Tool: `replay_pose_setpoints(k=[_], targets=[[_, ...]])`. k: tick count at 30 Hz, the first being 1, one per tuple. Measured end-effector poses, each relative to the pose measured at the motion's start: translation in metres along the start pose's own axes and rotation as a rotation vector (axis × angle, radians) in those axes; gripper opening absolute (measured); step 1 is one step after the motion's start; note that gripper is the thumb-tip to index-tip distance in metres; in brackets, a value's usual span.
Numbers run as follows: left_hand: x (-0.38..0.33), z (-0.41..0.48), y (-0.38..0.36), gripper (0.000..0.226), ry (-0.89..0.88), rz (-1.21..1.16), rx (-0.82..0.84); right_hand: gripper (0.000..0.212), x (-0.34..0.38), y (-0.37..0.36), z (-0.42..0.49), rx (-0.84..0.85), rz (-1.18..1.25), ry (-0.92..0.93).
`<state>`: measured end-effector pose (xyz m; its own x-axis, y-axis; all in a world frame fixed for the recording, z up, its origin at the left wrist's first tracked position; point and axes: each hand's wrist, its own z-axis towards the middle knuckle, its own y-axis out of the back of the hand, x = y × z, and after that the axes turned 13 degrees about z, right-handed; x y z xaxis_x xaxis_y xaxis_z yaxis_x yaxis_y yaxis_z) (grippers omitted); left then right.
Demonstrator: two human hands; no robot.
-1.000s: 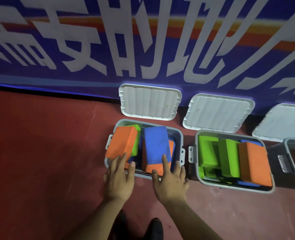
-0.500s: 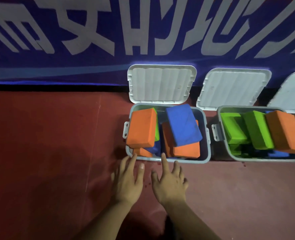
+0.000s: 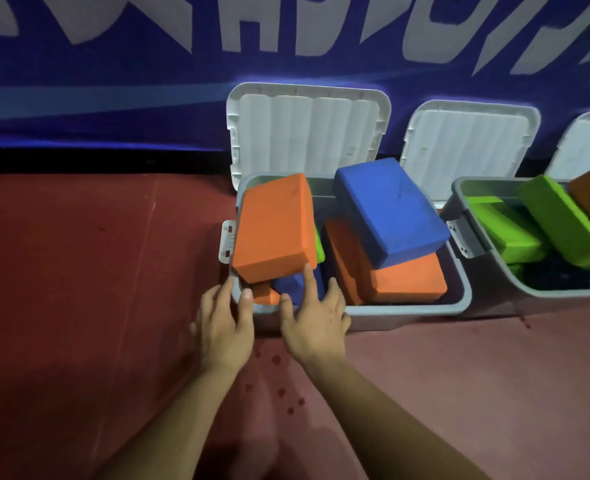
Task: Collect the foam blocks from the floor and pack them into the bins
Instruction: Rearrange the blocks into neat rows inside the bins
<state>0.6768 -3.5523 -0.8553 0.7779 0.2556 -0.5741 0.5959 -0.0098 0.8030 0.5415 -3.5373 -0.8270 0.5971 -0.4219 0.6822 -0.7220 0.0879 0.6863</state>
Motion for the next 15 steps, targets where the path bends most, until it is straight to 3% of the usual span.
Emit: replay_pose_setpoints(k=[8, 15], targets=[[0.017, 0.044, -0.050, 0.068, -0.098, -0.079, -0.115, 0.080, -0.003, -0.027, 0.049, -0.300, 0.248, 0.174], [0.003, 0.057, -0.043, 0.063, -0.089, -0.252, -0.115, 0.070, -0.003, -0.026, 0.046, -0.227, 0.442, 0.166]])
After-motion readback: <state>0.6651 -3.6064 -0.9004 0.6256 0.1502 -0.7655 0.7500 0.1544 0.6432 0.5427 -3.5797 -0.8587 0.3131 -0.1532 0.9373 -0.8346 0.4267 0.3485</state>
